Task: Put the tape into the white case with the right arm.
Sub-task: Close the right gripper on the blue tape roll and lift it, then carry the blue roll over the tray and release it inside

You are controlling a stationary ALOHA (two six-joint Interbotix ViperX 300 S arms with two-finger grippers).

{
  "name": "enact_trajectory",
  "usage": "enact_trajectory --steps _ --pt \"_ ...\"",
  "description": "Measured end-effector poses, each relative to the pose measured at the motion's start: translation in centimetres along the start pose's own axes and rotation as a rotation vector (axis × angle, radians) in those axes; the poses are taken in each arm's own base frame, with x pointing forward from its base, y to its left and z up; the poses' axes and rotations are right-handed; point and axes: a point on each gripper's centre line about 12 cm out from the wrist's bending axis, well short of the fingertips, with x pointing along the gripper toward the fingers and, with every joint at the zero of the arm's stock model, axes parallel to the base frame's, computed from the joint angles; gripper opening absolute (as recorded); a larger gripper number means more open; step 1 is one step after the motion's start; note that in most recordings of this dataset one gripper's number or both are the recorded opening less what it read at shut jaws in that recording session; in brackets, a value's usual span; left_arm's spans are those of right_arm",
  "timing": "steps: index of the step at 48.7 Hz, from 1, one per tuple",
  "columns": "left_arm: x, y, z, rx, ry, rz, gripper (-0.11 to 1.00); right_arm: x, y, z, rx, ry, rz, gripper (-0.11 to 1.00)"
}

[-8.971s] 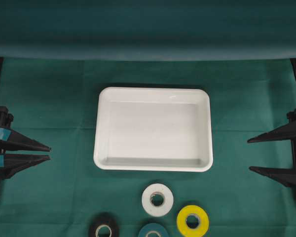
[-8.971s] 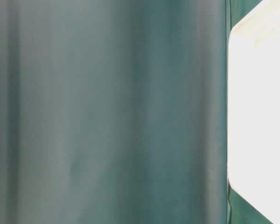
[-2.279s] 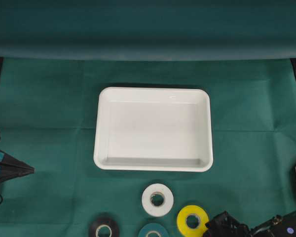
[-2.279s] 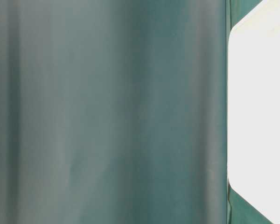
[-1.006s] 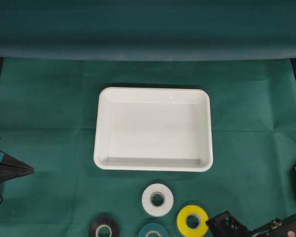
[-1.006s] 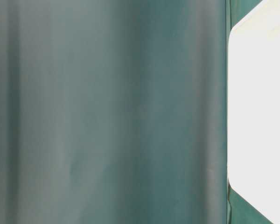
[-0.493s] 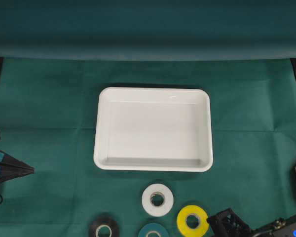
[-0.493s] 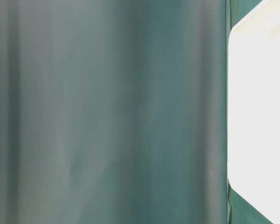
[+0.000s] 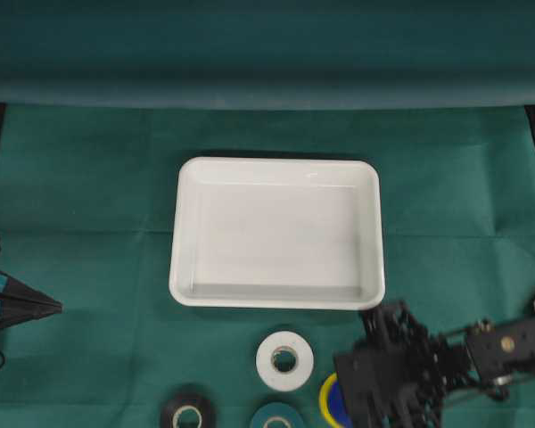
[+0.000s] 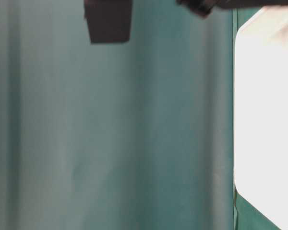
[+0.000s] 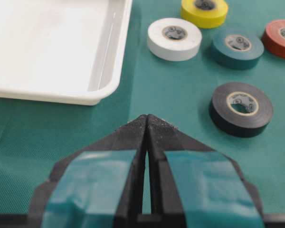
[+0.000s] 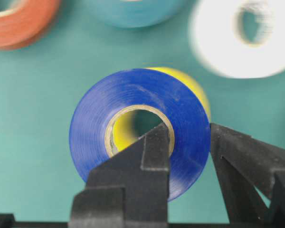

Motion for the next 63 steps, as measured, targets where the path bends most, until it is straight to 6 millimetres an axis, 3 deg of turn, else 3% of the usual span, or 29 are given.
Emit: enact_trajectory --steps 11,32,43,63 --pt "0.0 0.0 -0.1 0.000 0.002 0.000 0.00 -0.3 -4.4 0.9 0.042 -0.029 -0.091 0.00" --pt "0.0 0.0 -0.1 -0.002 0.002 0.000 0.00 -0.6 -12.0 0.3 0.194 -0.053 -0.211 0.00" --pt "0.0 0.0 -0.1 -0.002 0.003 0.000 0.00 -0.7 -13.7 -0.6 0.216 -0.041 -0.247 0.00" --pt "0.0 0.0 -0.1 0.000 0.002 -0.001 0.00 -0.5 -13.9 -0.8 0.163 -0.062 -0.256 0.00"
